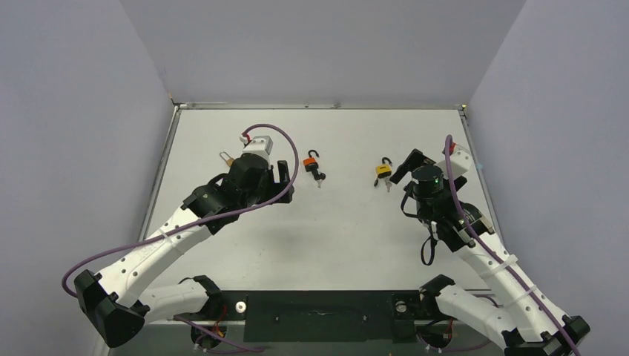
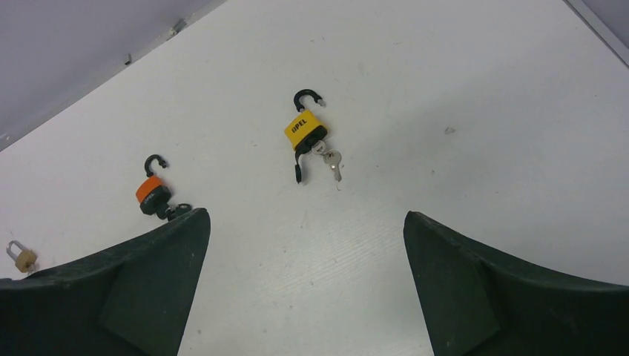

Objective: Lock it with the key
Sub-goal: Pick up the lock from the center of the board.

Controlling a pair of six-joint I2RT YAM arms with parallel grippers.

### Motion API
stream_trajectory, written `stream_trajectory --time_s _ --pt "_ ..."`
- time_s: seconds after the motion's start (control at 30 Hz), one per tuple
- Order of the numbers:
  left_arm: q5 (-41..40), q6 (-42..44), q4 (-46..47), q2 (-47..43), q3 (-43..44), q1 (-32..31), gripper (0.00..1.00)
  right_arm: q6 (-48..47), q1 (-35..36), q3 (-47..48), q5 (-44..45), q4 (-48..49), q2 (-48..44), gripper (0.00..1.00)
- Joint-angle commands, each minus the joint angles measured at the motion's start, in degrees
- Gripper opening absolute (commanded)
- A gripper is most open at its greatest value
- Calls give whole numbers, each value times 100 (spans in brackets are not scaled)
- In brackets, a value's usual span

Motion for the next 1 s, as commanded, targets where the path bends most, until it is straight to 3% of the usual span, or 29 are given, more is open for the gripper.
stream_trajectory --time_s 0.0,0.23,0.43,0.67,0.97 --pt "150 144 129 -81 130 47 76 -131 -10 173 276 154 37 100" --pt "495 376 105 -300 37 51 76 -337 -240 348 291 249 409 100" --pt "589 488 -97 -454 144 58 76 -922 -781 259 -121 912 855 100" --pt "675 608 -395 -686 287 102 76 -1535 -1679 420 -1174 1645 2226 99" --pt "794 684 -589 -967 309 152 76 -1948 -1685 1130 -1703 1877 4155 94"
